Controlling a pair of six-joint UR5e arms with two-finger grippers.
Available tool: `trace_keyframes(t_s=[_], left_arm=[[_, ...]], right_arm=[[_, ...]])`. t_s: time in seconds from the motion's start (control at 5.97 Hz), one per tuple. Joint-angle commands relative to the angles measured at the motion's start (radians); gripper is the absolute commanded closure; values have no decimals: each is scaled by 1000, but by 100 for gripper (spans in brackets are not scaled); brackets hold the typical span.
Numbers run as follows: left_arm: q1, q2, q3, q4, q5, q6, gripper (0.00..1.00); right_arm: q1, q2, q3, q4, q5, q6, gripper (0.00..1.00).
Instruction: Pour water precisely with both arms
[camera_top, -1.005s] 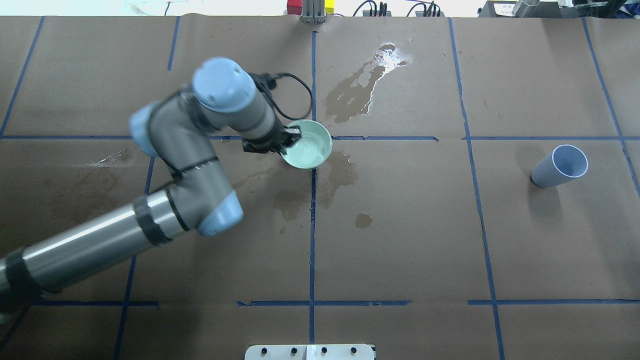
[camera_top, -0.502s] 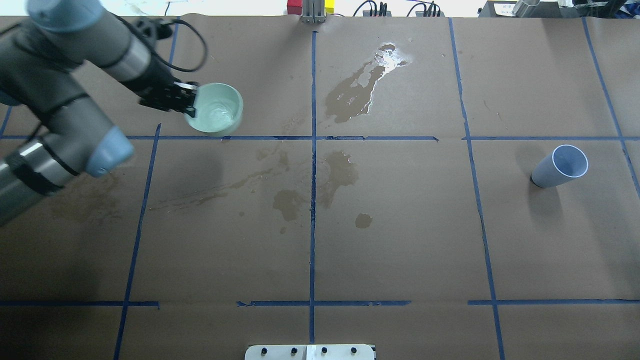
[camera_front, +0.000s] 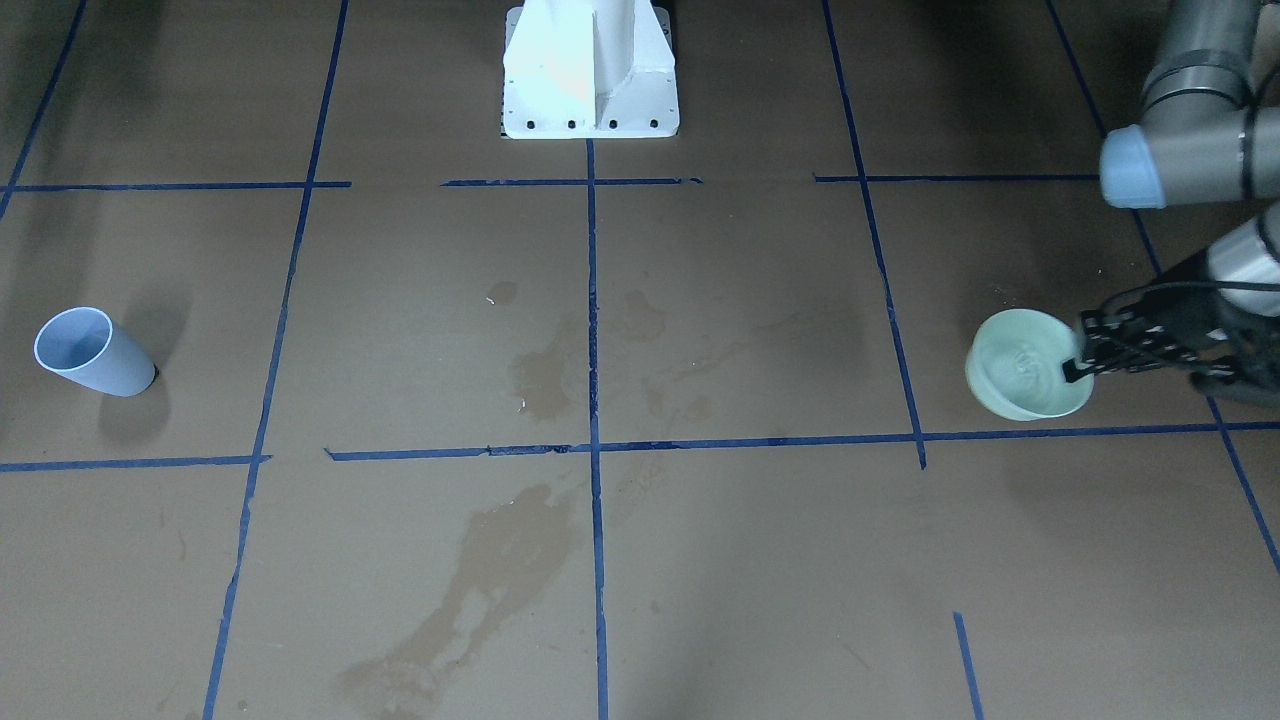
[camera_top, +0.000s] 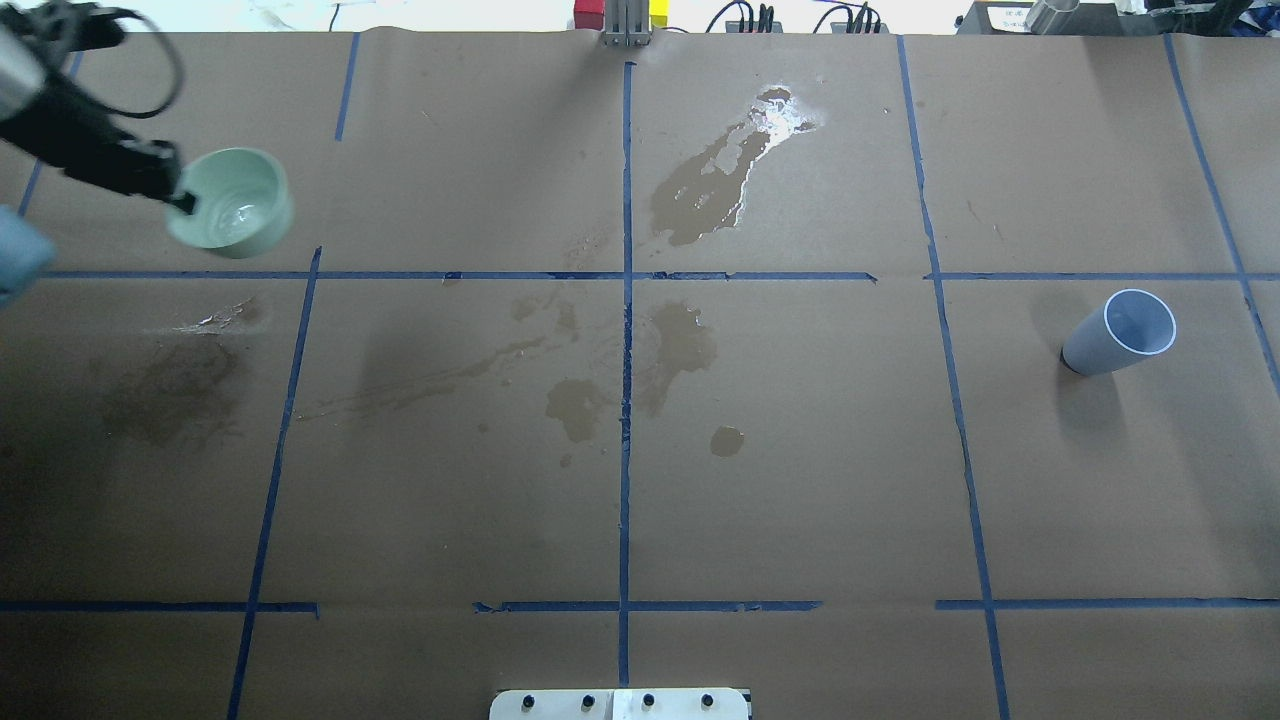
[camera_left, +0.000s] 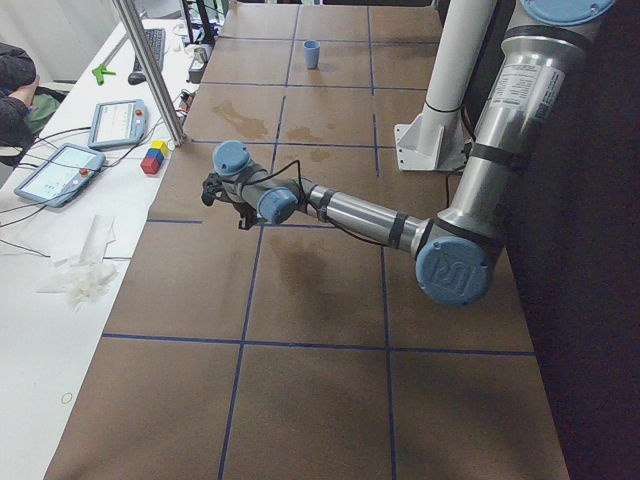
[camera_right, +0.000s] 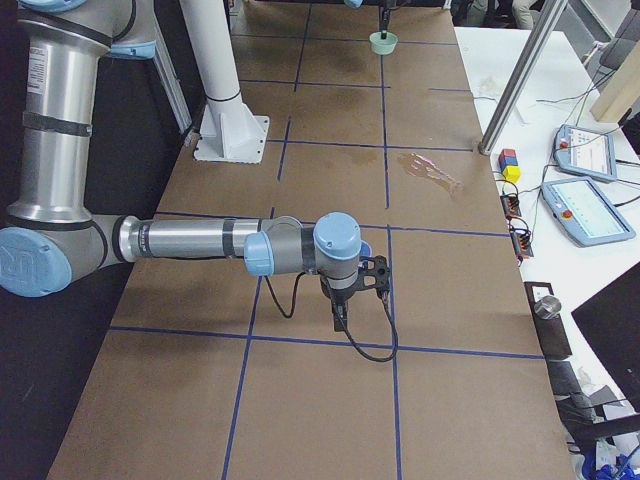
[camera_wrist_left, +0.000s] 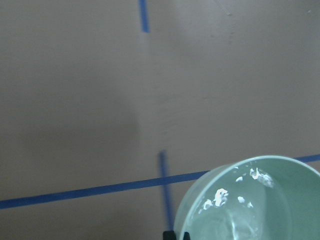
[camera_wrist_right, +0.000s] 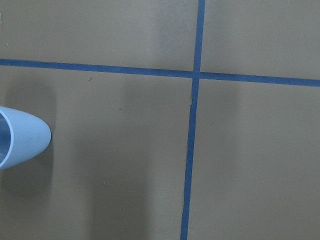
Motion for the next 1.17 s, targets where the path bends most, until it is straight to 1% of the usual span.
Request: trace_keyframes(t_s=[0.0, 0.17, 0.33, 0.5, 0.67, 0.84, 1.0], left_arm=[[-44, 157, 10, -114, -1, 107, 100], [-44, 168, 66, -261, 2, 5, 100], [-36, 163, 178, -472, 8, -142, 100], [5, 157, 249, -602, 8, -228, 100], [55, 157, 248, -609, 43, -278, 100], [130, 154, 246, -612, 95, -324, 100], [143, 154, 245, -614, 100, -329, 100]], right_arm=[[0, 1, 0, 0, 0, 0, 0], [0, 1, 0, 0, 0, -1, 0], [0, 1, 0, 0, 0, -4, 0], [0, 1, 0, 0, 0, -4, 0], [0, 1, 0, 0, 0, -4, 0], [0, 1, 0, 0, -2, -6, 0], [0, 1, 0, 0, 0, -6, 0]])
